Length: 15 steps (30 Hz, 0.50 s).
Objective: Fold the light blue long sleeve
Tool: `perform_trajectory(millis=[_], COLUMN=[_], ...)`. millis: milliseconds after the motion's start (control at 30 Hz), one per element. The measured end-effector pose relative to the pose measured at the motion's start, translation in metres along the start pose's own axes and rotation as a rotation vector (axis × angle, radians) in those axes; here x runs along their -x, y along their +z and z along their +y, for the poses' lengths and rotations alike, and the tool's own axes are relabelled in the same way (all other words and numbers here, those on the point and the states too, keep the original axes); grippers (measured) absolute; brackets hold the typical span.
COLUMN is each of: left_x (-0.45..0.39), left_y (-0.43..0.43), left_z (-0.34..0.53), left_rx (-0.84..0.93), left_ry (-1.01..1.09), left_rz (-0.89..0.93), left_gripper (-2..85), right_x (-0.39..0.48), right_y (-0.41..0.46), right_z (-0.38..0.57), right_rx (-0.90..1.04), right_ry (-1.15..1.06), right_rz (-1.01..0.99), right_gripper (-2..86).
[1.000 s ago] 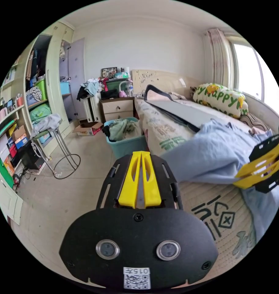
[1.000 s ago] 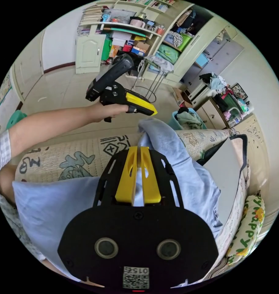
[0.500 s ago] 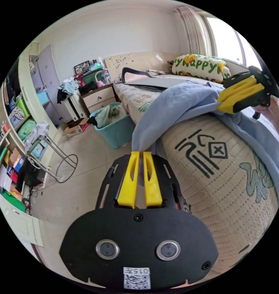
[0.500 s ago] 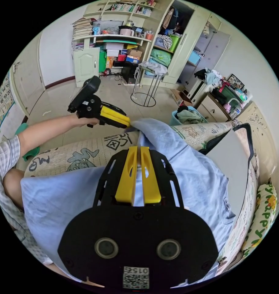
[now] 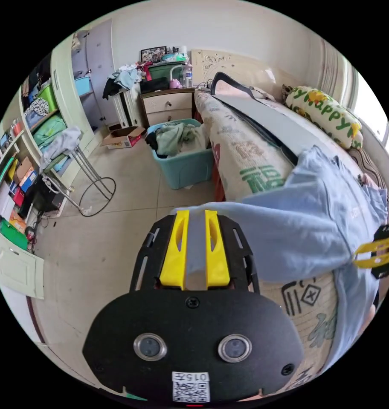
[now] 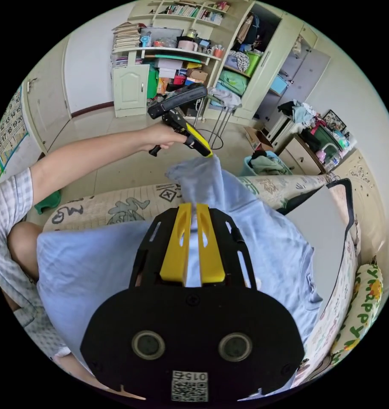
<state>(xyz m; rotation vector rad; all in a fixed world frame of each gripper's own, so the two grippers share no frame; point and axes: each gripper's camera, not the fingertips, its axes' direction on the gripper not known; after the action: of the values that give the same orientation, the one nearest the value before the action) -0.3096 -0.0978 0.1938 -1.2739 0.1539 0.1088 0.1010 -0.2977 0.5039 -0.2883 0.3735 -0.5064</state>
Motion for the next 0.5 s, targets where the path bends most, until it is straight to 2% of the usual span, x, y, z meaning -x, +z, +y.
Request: perform_trajectory(millis=[100,133,167,300,367,500], left_x=[0.013,0.008,-0.004,-0.067,-0.1,-0.116], left_y=[-0.022,-0.037,-0.051,-0.063,-0.052,-0.054], left_z=[0.041,0.055,0.062,0.055,0.043,0.041], left_rx=[-0.112,-0.175,-0.21,-0.202,-0.175,-0.165], left_ry=[-0.024,0.022,0.093,0.348,0.488,0.574], left_rz=[0.276,0.385,0.396,0.14,0.037,-0.092], left_gripper=[9.1,10.1,10.6,10.7,7.1,1.5], right_x=[-0.024,-0.037,-0.052,-0.097,-0.12,-0.125], right_y=[-0.044,-0.063,-0.081,-0.124,-0.146,-0.177], right_z=[0.051,0.075,0.1,0.178,0.229,0.285], right_rx=[-0.063,-0.078,-0.09,-0.109,-0.146,-0.104], right_ry=[0.089,0.138,0.198,0.428,0.586,0.681], right_rz=[-0.047,-0.062,-0.061,-0.034,-0.113,-0.07], right_gripper=[2.4,2.8,3.7,5.9,6.7,7.3])
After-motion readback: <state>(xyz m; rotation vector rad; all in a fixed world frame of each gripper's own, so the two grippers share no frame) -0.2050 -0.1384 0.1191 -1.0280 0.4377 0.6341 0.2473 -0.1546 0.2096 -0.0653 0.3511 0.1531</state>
